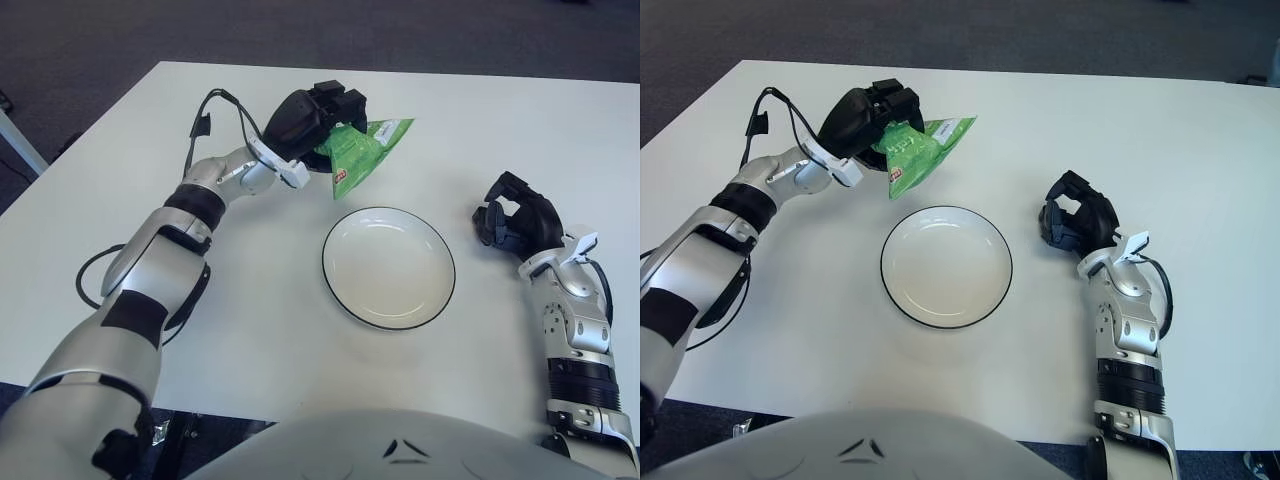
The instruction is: Put the snack into the plate.
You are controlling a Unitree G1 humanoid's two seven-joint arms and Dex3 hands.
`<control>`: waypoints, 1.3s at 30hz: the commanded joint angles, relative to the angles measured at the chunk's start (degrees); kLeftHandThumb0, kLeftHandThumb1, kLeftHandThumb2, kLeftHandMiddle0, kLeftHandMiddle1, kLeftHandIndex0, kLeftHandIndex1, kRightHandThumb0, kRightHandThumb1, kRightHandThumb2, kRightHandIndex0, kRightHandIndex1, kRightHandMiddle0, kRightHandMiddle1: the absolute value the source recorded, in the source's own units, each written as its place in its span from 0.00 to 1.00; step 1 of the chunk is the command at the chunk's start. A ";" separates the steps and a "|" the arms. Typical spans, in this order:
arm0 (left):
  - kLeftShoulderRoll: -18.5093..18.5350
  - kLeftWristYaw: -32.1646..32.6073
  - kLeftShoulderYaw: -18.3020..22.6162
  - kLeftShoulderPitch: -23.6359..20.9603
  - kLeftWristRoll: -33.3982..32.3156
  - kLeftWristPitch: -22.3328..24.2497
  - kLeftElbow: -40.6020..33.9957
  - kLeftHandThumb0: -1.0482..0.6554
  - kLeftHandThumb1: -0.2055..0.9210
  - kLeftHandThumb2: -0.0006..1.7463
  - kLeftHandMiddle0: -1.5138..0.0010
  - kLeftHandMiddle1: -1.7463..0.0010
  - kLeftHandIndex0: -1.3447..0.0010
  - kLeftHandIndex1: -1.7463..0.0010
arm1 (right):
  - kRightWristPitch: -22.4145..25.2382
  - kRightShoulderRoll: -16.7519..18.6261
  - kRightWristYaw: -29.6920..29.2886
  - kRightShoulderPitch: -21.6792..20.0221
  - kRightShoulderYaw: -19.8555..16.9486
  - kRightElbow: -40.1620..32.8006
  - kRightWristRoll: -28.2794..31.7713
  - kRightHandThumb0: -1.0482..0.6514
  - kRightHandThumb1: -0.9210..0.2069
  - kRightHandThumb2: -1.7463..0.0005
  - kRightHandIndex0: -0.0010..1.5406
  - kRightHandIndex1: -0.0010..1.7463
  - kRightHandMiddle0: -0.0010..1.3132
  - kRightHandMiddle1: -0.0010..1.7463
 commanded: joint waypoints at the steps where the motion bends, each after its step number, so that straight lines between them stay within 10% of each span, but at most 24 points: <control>1: 1.23 1.54 1.01 -0.63 1.39 -1.94 -2.39 0.61 0.26 0.90 0.47 0.03 0.59 0.00 | 3.66 1.13 -0.11 3.03 0.60 3.81 -0.14 0.35 0.47 0.30 0.82 1.00 0.42 1.00; 19: 1.42 -0.54 4.67 4.52 3.06 -7.90 -17.63 0.61 0.23 0.92 0.46 0.03 0.57 0.00 | 3.81 1.40 0.03 3.03 0.42 3.47 0.26 0.35 0.46 0.31 0.82 1.00 0.42 1.00; 39: -1.36 -19.54 2.96 16.22 -14.80 -15.76 -25.41 0.61 0.29 0.89 0.49 0.00 0.61 0.00 | 4.82 2.23 -1.47 2.74 0.38 2.85 0.41 0.35 0.47 0.30 0.81 1.00 0.43 1.00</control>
